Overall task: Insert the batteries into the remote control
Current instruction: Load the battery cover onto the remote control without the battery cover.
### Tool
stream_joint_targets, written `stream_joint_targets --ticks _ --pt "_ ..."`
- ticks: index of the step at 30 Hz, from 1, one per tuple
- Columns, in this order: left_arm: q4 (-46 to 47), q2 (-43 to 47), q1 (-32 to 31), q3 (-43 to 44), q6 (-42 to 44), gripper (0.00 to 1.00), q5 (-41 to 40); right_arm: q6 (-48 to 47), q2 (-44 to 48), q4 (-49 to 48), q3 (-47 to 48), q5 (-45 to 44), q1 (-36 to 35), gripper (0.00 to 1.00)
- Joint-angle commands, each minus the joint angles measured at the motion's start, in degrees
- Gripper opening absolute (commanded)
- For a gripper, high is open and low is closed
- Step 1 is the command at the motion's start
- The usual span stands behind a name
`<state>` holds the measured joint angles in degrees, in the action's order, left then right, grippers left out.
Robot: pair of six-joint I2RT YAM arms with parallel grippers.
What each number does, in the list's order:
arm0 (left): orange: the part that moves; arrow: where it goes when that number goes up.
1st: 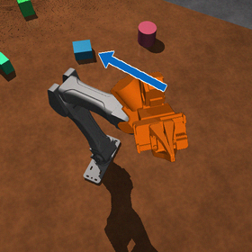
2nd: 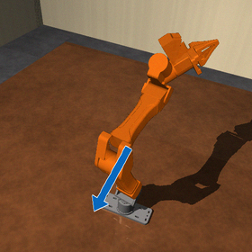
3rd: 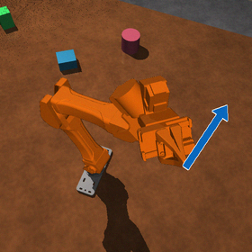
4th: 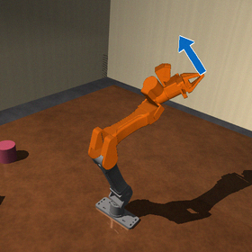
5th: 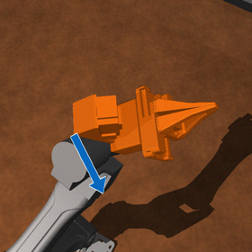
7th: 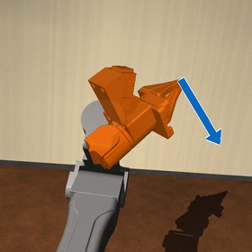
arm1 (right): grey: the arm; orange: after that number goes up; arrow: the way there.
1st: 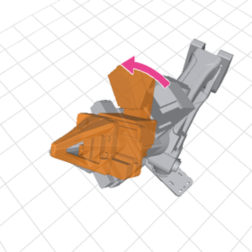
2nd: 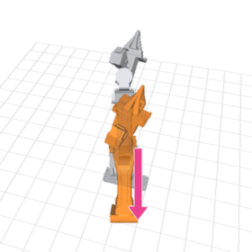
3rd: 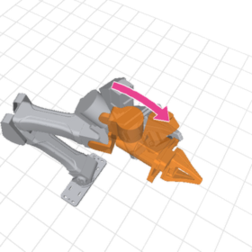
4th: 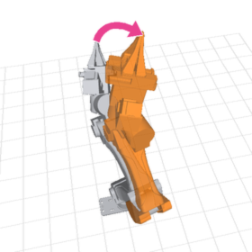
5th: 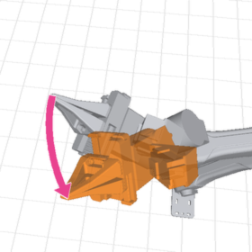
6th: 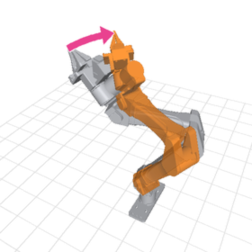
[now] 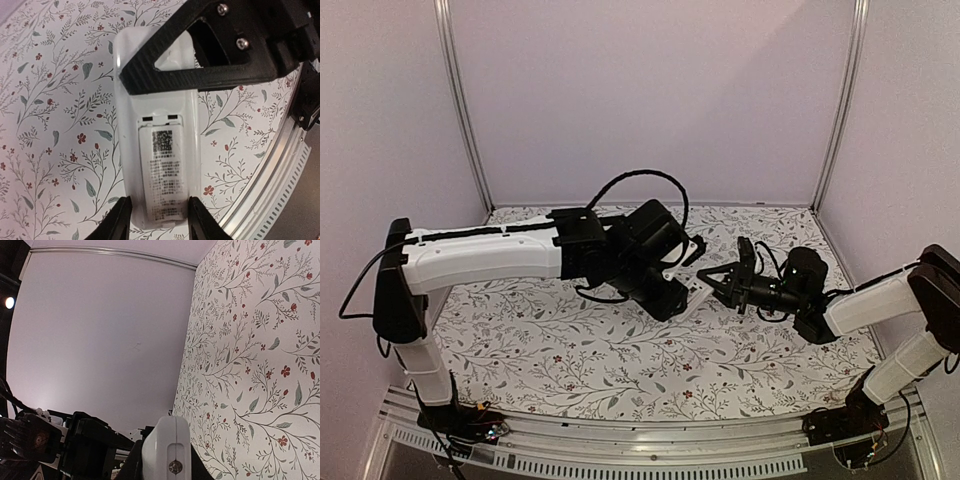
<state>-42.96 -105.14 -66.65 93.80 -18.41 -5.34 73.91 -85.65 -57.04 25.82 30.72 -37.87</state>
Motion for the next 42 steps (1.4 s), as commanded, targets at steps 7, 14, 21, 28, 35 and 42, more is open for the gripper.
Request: stream_joint_targets --ticks 7,14,21,28,35,42 --pt "-0.87 -1.51 -0.23 2.00 1.28 0.36 0.01 0.53 -1.10 -3.08 -0.43 1.10 -0.21 0.00" --pt "-1.38 -1.56 -0.23 2.30 1.38 0.28 0.63 0.63 -1.36 -3.52 -0.51 1.10 -0.20 0.00" --pt "-3.96 -2.23 -0.23 4.24 1.32 0.22 0.80 -1.05 -1.20 -2.78 -0.48 1.10 -0.20 0.00" --pt "-6.87 -3.45 -0.23 6.42 1.27 0.20 0.79 -4.43 0.67 2.73 0.07 0.30 -0.37 0.00" --pt "-8.76 -5.27 -0.24 8.35 1.40 0.20 0.85 -8.18 3.61 7.73 0.80 -0.02 -0.62 0.00" --pt "-9.28 -6.50 -0.23 9.71 1.46 0.20 0.61 -9.13 4.35 8.43 0.98 -0.11 -1.14 0.00"
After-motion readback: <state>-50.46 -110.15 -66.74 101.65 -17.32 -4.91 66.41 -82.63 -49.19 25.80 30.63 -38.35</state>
